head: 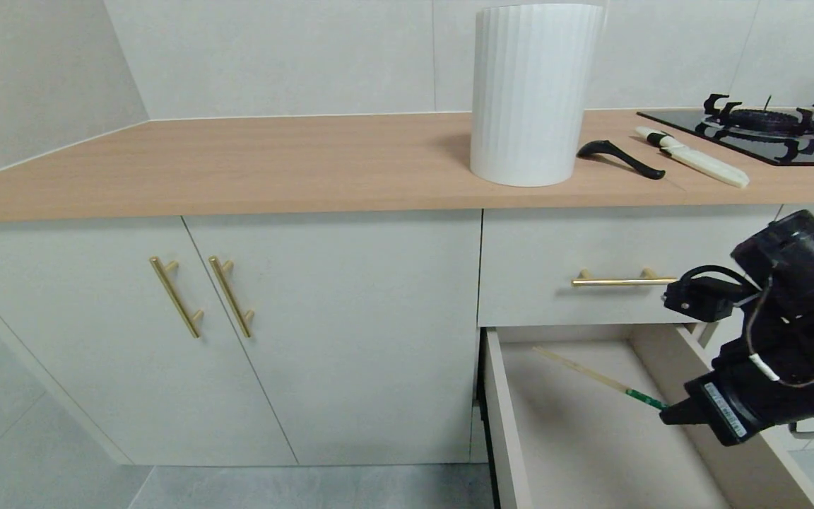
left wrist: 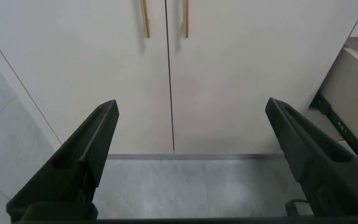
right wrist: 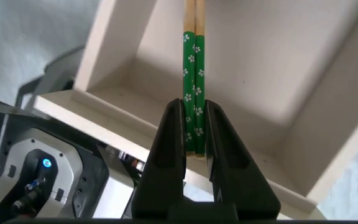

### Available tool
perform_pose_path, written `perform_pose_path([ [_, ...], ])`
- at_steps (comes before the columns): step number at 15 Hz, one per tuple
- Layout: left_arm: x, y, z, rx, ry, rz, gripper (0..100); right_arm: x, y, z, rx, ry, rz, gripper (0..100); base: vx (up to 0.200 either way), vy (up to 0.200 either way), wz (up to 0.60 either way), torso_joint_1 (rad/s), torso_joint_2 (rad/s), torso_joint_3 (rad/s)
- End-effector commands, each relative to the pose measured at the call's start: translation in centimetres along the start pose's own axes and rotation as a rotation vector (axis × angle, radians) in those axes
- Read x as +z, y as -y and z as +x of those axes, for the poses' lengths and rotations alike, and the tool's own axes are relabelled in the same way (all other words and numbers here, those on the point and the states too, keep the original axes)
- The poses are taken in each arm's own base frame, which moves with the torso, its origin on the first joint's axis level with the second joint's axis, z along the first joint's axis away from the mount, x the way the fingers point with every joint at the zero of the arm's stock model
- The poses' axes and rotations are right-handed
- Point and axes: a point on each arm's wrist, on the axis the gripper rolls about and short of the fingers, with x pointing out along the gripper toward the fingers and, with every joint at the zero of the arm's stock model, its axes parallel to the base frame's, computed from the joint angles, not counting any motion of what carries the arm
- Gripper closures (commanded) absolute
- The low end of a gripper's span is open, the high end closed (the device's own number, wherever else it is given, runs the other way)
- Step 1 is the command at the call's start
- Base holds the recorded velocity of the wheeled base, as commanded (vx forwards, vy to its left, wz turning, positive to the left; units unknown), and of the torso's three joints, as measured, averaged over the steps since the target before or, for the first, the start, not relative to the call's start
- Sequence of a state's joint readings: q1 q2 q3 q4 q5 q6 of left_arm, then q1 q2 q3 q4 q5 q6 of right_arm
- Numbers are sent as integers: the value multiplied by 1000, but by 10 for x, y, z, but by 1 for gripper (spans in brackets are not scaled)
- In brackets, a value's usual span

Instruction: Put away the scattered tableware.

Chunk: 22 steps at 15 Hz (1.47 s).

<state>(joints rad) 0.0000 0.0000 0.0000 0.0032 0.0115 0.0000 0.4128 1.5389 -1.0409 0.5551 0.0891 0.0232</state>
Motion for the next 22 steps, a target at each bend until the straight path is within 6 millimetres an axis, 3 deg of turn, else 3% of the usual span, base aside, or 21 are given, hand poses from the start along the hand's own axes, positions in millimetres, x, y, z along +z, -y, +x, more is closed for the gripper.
perform_pose_path([
  [1,0,0,0,1,-1,0,0,11,1,52,-4,-124,30,100,0,0,0,0,0,0],
  [9,0,0,0,1,-1,0,0,29,6,137,-25,-170,218,100,0,0,0,0,0,0],
  [16,0,0,0,1,-1,0,0,28,11,183,-66,-210,275,100,0,0,0,0,0,0],
  [22,0,0,0,1,-1,0,0,10,4,238,-141,-275,277,100,0,0,0,0,0,0],
])
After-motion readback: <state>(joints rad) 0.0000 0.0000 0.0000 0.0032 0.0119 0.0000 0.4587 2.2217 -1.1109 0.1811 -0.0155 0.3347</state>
